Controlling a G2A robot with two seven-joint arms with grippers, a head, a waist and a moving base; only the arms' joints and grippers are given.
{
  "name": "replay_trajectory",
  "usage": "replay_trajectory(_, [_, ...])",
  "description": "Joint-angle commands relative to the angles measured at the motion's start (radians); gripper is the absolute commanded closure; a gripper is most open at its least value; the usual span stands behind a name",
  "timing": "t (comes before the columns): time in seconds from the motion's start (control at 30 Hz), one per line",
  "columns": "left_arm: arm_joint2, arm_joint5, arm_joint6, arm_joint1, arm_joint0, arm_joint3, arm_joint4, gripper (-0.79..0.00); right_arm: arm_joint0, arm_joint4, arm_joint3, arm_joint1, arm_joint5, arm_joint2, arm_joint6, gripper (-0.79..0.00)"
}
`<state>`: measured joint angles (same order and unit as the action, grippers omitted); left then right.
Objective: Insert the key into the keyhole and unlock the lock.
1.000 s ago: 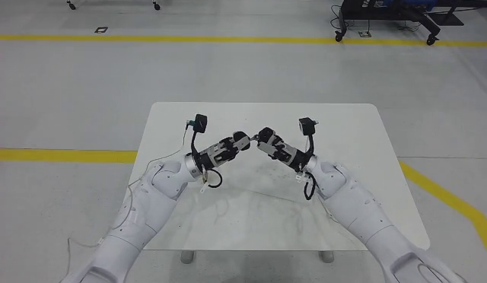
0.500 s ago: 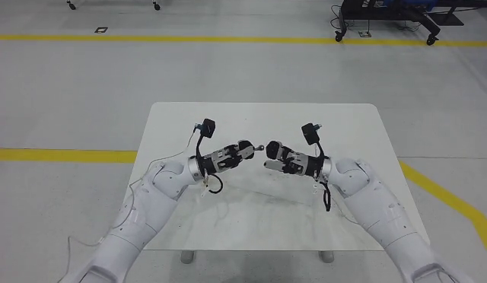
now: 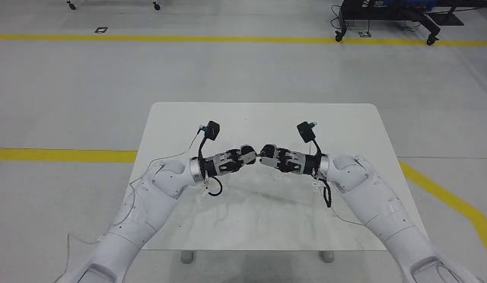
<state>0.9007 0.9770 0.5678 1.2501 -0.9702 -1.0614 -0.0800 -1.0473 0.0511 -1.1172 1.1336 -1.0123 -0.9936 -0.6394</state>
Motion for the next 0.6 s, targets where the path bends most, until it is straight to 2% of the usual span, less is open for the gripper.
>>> replay_trajectory(0.0, [-0.002,-0.001,0.004,0.0,0.001,0.001,0.002,0.0,0.004,-0.003,0.005,0.001,0.0,0.005,0.003,-0.357])
replay_trajectory(0.57, [-0.004,0.002,-0.001,-0.004,0.009,0.007,0.002,0.0,0.026,-0.036,0.036,0.002,0.0,0.028,0.008,-0.256])
